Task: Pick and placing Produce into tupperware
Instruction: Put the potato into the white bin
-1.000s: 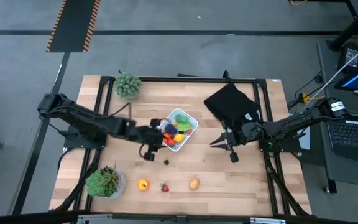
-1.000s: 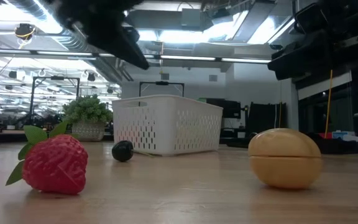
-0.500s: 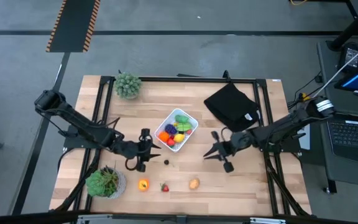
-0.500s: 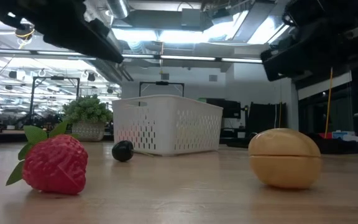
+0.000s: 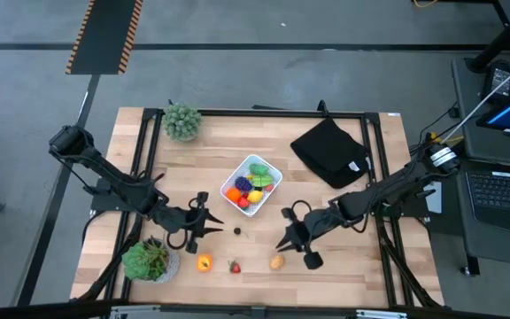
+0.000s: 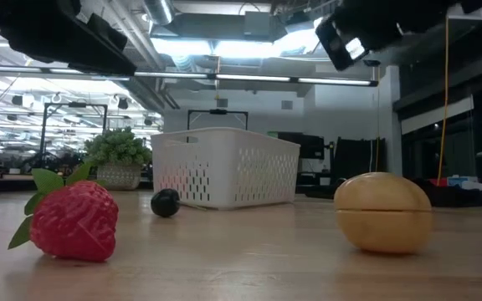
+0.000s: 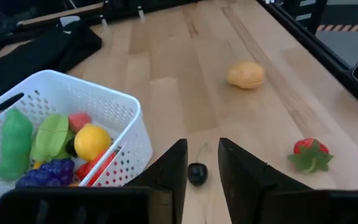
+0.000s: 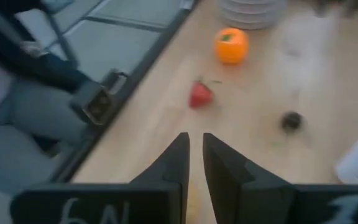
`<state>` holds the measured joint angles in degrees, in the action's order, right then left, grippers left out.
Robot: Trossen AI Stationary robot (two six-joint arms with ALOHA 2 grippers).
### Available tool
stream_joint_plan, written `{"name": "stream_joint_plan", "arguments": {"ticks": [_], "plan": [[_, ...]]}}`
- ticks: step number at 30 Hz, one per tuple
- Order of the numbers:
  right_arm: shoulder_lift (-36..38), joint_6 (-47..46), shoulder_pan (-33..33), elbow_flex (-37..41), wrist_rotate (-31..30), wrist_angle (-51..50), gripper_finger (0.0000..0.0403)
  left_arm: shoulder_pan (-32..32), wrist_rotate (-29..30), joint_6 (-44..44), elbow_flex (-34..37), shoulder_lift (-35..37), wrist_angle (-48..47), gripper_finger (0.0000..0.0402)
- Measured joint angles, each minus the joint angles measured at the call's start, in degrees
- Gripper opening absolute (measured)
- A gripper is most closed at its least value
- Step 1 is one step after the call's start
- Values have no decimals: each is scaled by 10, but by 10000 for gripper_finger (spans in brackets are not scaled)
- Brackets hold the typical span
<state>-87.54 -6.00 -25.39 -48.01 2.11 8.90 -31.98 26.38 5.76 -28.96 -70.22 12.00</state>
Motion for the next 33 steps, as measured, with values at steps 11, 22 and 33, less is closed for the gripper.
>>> {"name": "stream_joint_plan", "arguments": {"ticks": [11,22,33], "plan": [[-47,2,-4,-49,74,-17,81,-19,0,-3,1,0,15,56],[-69,6,-4,-49,44,-30,245,-27,0,2,1,0,15,32],[-70,24,-50,-117,43,-195,291,-27,0,3,1,0,15,9]]}}
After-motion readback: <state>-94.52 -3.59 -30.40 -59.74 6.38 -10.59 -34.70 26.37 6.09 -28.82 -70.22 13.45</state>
